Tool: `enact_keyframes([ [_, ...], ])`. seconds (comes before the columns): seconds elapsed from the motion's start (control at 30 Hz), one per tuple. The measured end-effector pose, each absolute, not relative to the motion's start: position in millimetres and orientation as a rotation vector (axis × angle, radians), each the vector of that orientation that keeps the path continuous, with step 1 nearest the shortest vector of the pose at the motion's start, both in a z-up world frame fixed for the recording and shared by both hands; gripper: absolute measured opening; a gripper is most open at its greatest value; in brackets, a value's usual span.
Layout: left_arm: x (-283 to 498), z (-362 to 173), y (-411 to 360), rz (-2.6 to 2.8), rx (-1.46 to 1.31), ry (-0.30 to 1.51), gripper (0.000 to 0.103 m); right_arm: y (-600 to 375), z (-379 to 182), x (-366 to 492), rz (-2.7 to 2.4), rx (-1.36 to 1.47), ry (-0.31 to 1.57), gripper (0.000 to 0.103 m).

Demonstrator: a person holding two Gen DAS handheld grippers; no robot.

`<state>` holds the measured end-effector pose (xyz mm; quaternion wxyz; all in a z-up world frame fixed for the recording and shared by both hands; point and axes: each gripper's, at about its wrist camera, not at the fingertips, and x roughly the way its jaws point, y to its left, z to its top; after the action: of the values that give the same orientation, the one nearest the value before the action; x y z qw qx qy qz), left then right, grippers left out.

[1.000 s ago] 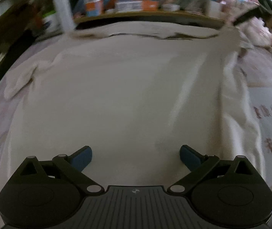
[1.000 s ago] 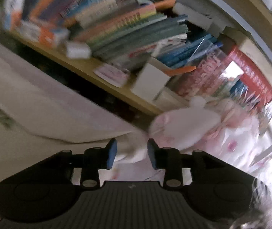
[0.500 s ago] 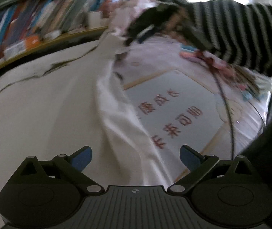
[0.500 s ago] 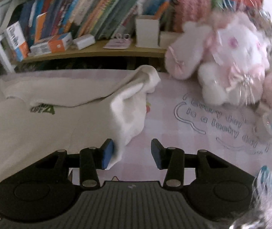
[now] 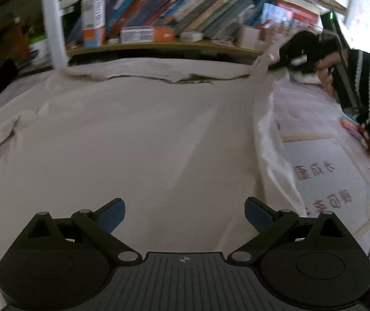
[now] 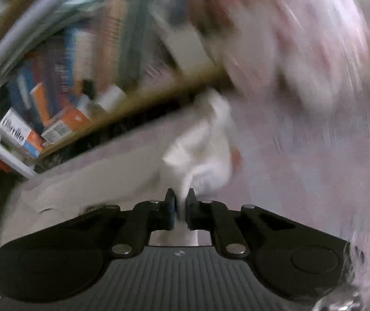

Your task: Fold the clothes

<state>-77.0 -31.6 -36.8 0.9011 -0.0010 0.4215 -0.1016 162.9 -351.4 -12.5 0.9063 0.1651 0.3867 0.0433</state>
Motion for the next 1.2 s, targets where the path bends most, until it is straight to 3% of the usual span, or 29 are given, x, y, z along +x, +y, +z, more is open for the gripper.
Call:
enact_keyframes([
  [0.1,-78.1,-39.0,-26.9,-0.179,-0.006,0.887,0.100,-278.5,7.1,163.6,0.253,0.015,0.702,0.007],
  [0.2,-74.8,-41.4,-28.4,-0.163,0.001,0.894,0.100,-197.8,-7.6,152.4,0.559,-0.367,0.771,0.009],
  [0.27,-73.8,-41.1,-29.5,-0.153,-0.004,0.891,0.100,-170.8,-18.4,136.4,0.625,-0.502,0.781,0.026],
  [0.33,-77.2,-41.0,-27.5,-0.148,-0.013,0.887,0.100,-164.4,-18.7,120.5,0.643,-0.494,0.761,0.062],
  [0.5,-78.7,-47.8,-26.8,-0.158,-0.020,0.910,0.100,-181.9,-16.5,91.6,0.723,-0.335,0.843,0.062],
  [0.83,-74.4,-51.8,-68.3,-0.336,0.021,0.936,0.100,-216.4,-50.8,47.9,0.655,-0.427,1.025,0.061],
  [1.03,-86.0,-43.0,-92.3,-0.535,0.040,0.921,0.100,-278.3,-42.6,31.4,0.508,-0.446,1.056,0.061],
  [1.2,-84.9,-30.7,-68.7,-0.546,0.017,0.874,0.100,-303.2,-22.7,8.8,0.447,-0.317,1.051,0.060],
])
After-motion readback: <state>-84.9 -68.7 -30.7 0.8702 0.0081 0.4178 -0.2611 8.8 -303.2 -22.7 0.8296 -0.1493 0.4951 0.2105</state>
